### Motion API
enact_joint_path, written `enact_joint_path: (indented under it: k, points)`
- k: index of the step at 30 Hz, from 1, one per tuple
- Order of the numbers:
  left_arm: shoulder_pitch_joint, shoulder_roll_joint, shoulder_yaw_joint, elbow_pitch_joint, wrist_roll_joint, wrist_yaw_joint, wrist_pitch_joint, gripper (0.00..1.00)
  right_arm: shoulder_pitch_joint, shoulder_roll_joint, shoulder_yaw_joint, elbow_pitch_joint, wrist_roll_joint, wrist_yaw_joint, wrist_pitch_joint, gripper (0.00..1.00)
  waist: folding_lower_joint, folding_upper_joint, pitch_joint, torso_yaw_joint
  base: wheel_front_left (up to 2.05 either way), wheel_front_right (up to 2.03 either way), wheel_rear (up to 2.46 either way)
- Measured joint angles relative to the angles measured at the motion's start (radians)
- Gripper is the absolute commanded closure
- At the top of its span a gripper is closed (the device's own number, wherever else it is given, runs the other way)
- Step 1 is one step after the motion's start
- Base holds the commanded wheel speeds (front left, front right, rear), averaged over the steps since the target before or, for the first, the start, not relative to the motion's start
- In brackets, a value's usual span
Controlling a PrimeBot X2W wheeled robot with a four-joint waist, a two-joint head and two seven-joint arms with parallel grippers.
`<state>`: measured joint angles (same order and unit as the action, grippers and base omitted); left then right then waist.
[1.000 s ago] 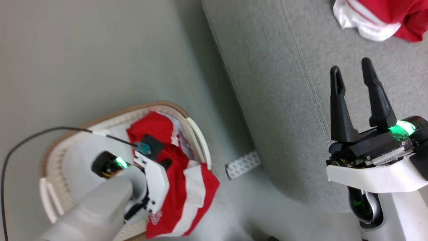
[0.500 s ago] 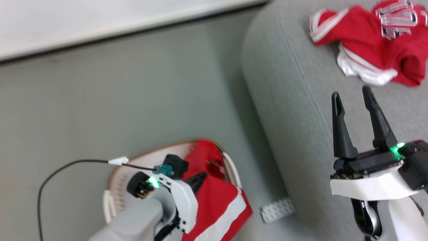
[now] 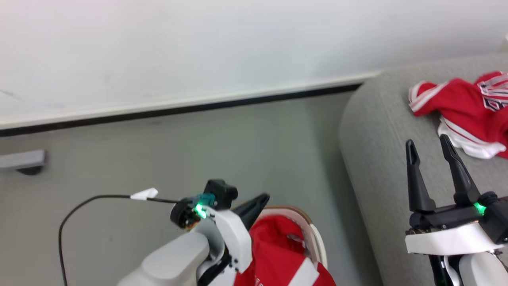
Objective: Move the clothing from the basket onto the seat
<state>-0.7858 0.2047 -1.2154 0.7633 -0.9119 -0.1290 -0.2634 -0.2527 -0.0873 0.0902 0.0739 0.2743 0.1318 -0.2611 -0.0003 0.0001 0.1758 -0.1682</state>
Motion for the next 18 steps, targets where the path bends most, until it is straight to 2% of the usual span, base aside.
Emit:
enact_joint_path:
  k: [4, 5, 6, 7, 18]
  points:
    - [0.029, 0.029, 0.125, -0.104, 0.07, 0.038, -0.001, 1.0, 0.021, -0.009, -0.003, 0.006, 0.01, 0.0, 0.0, 0.0, -0.0001, 0.0, -0.042, 0.041, 0.0, 0.0, 0.0]
    - [0.046, 0.041, 0.162, -0.132, 0.09, 0.052, -0.001, 0.89, 0.027, -0.011, -0.001, 0.007, 0.01, 0.0, 0.0, 0.0, 0.0, 0.0, -0.051, 0.049, 0.0, 0.0, 0.0]
    - [0.063, 0.054, 0.194, -0.162, 0.104, 0.062, -0.001, 0.37, 0.033, -0.011, 0.001, 0.009, 0.011, 0.0, 0.0, 0.0, 0.0, 0.0, -0.06, 0.056, 0.0, 0.0, 0.0]
    - [0.081, 0.068, 0.232, -0.192, 0.117, 0.071, -0.001, 0.0, 0.036, -0.013, 0.002, 0.01, 0.014, 0.0, 0.0, 0.0, 0.0, 0.0, -0.068, 0.063, 0.0, 0.0, 0.0]
    - [0.308, 0.179, 0.574, -0.449, 0.256, 0.159, -0.001, 0.0, 0.089, -0.037, 0.018, 0.024, 0.033, 0.0, 0.0, 0.0, 0.0001, 0.0, -0.13, 0.109, 0.0, 0.0, 0.0]
